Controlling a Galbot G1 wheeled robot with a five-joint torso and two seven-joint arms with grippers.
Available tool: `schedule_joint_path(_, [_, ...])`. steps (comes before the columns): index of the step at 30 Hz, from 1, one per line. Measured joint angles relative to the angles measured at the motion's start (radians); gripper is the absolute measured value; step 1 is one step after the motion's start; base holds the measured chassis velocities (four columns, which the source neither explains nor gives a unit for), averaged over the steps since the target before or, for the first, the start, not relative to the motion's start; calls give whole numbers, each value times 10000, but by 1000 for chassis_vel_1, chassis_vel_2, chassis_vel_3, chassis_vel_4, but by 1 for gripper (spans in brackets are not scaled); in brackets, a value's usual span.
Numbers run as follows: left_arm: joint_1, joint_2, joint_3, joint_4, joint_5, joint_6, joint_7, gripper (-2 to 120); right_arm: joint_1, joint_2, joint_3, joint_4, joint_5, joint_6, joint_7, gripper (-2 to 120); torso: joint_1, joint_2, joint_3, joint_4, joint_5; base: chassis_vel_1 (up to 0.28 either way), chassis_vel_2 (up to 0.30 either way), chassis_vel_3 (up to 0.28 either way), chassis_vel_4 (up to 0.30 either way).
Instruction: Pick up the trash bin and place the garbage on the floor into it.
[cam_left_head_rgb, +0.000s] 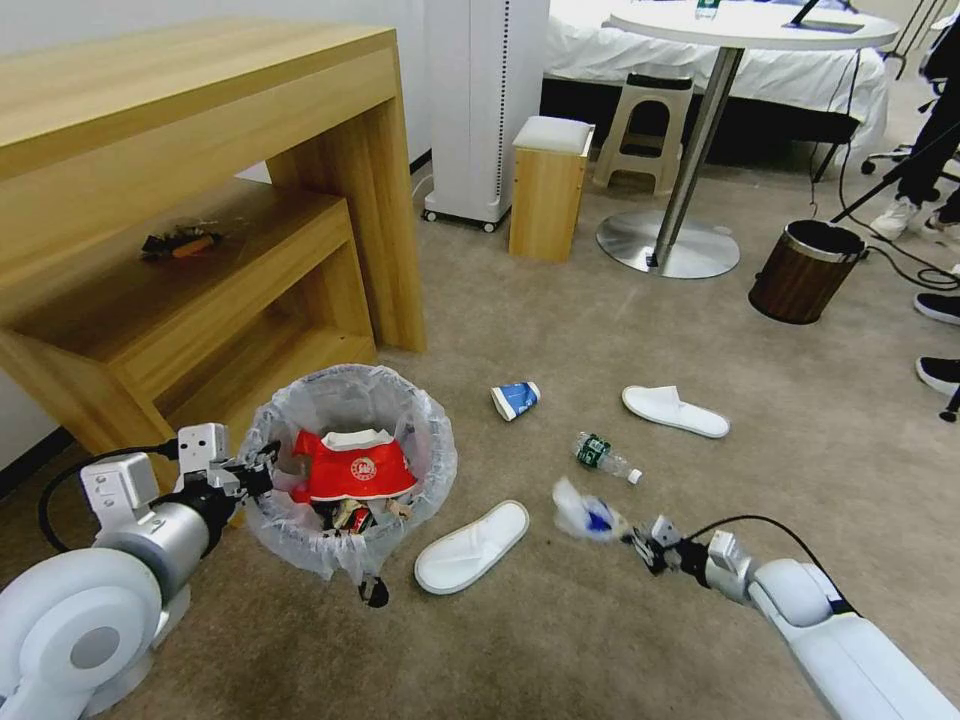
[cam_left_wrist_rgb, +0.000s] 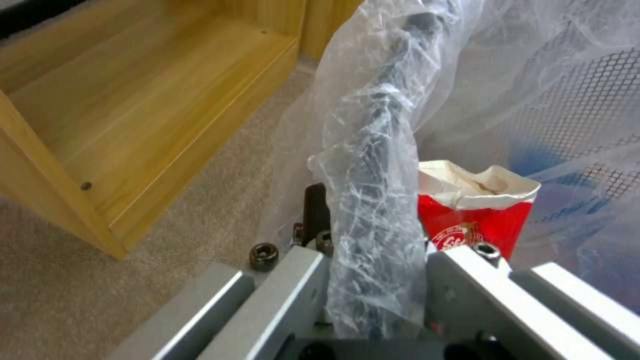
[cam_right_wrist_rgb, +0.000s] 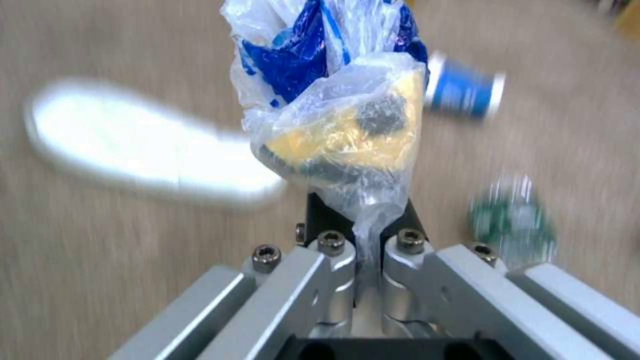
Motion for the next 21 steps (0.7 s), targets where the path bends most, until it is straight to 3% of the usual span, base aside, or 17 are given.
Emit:
schedule_joint_path(5, [17, 29, 76, 16, 0, 0, 7, 0, 76, -157, -195, 1040, 1313, 152, 141, 0, 0, 0, 0, 0, 0, 0, 0, 0, 0])
schedule_joint_path(10, [50, 23, 114, 43, -15, 0, 133, 0, 557, -188, -807, 1578, 2849, 1017, 44, 0, 0, 0, 0, 3, 1, 0, 0, 0, 0])
schedule_joint_path(13, [90, 26, 163, 5, -78, 25, 174, 0, 796, -182, -1273, 1824, 4019, 1470, -366, 0, 0, 0, 0, 1, 1, 0, 0, 0, 0])
schedule_joint_path(21, [5, 2, 291, 74, -164, 40, 202, 0, 1365, -6, -1775, 2236, 5510, 1626, -1444, 0, 0, 0, 0, 0, 1, 0, 0, 0, 0])
